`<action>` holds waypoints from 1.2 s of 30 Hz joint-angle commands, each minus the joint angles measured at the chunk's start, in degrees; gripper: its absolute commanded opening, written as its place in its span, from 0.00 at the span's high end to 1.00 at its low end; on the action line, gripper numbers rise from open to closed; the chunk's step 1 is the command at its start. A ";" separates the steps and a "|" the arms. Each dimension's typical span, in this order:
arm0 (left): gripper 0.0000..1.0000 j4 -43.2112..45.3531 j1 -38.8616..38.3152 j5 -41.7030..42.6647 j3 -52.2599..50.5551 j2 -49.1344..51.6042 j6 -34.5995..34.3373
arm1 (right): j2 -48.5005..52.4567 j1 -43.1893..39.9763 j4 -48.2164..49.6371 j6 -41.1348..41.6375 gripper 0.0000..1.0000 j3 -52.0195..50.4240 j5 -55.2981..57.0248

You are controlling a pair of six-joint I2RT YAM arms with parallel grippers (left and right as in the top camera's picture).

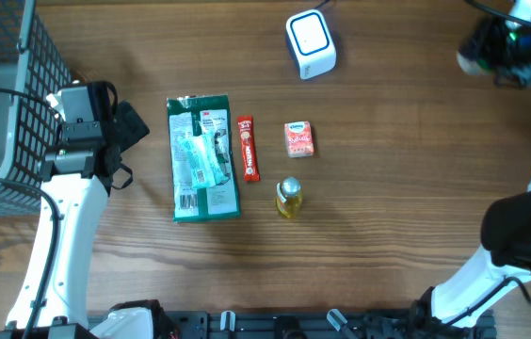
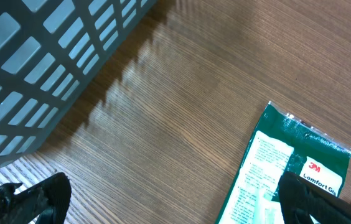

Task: Scan the item barcode
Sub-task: 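Move the jar to the right side and release it on the table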

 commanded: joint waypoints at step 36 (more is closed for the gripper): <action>0.00 0.02 0.35 -0.76 0.48 -0.26 0.70 | -3.98 -13.49 8.17 9.16 0.04 -25.53 7.54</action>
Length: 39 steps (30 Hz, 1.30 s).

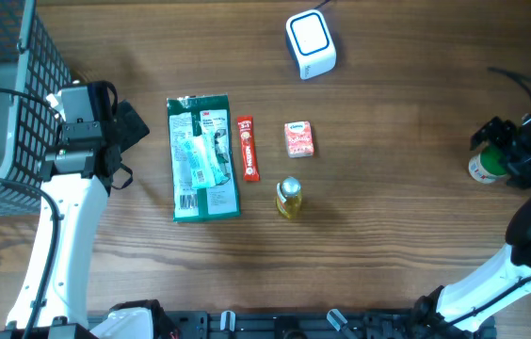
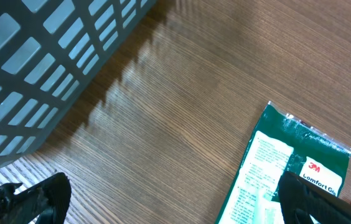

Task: Scan the item barcode
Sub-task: 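Move the jar to the right side and release it on the table, then move the right gripper back over the yellow Vim bottle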

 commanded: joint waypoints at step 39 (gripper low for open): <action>0.00 0.00 0.35 -0.74 0.48 -0.26 0.68 | -18.99 75.23 -2.51 10.10 0.22 2.73 10.34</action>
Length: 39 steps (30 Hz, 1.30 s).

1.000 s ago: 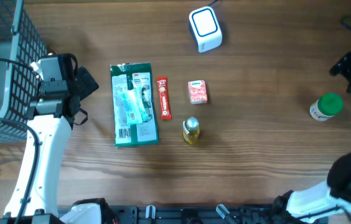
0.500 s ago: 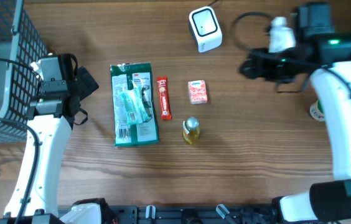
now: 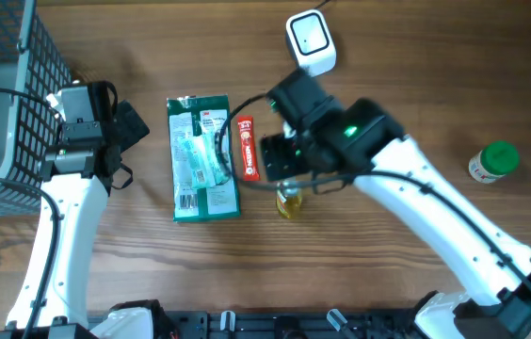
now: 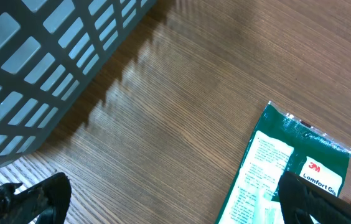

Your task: Scan the item barcode

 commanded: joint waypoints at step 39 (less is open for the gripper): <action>0.00 0.02 0.35 -0.74 0.48 -0.26 0.68 | -1.22 3.85 15.34 6.58 0.51 -20.24 4.00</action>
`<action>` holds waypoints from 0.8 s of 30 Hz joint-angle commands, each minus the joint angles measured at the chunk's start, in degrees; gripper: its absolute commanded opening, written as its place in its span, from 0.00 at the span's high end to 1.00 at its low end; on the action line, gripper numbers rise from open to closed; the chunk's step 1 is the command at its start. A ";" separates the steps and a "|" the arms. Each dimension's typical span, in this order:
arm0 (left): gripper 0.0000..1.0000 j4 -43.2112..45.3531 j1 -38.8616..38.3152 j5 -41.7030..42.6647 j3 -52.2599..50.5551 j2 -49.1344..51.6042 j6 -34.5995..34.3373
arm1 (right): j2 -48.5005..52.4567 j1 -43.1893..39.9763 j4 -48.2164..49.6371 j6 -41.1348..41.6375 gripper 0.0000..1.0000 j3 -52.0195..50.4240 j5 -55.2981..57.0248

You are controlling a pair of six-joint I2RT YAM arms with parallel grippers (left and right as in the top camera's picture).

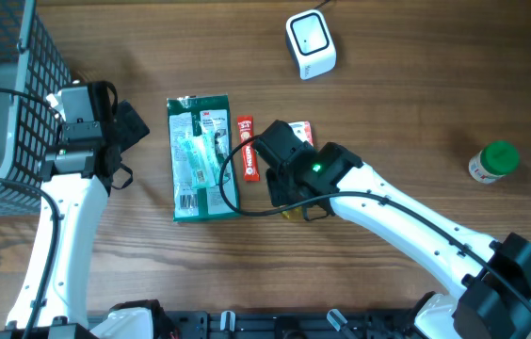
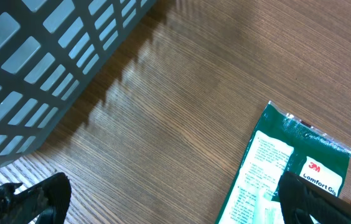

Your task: Scan the item barcode

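Note:
A white barcode scanner [image 1: 310,43] sits at the back of the table. In a row at the middle lie a green 3M pack [image 1: 202,157], a red stick sachet [image 1: 246,143] and a pink packet [image 1: 302,126]. The packet is half covered by my right arm. My right gripper [image 1: 289,196] points down over the small yellow bottle [image 1: 290,215], of which only a sliver shows. Its fingers are hidden under the wrist. My left gripper [image 1: 131,132] [image 2: 169,205] hangs open left of the green pack [image 2: 287,168], with nothing in it.
A grey mesh basket [image 1: 2,94] [image 2: 38,62] stands at the left edge, close to the left arm. A white bottle with a green cap [image 1: 491,162] stands alone at the right.
My right arm has shifted toward the front and slightly left. It was over the pink packet and red sachet and now covers the yellow bottle. The left arm has not moved.
My right gripper was at the back right with the green-capped bottle. It was then lower at the right edge with that bottle. After that the bottle stood alone there with the arm over the middle items. Now the arm is over the yellow bottle.

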 commanded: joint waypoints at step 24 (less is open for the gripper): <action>0.00 0.02 0.35 -0.74 0.48 -0.26 0.70 | 0.42 -0.15 -2.64 -1.62 0.41 -1.05 -2.56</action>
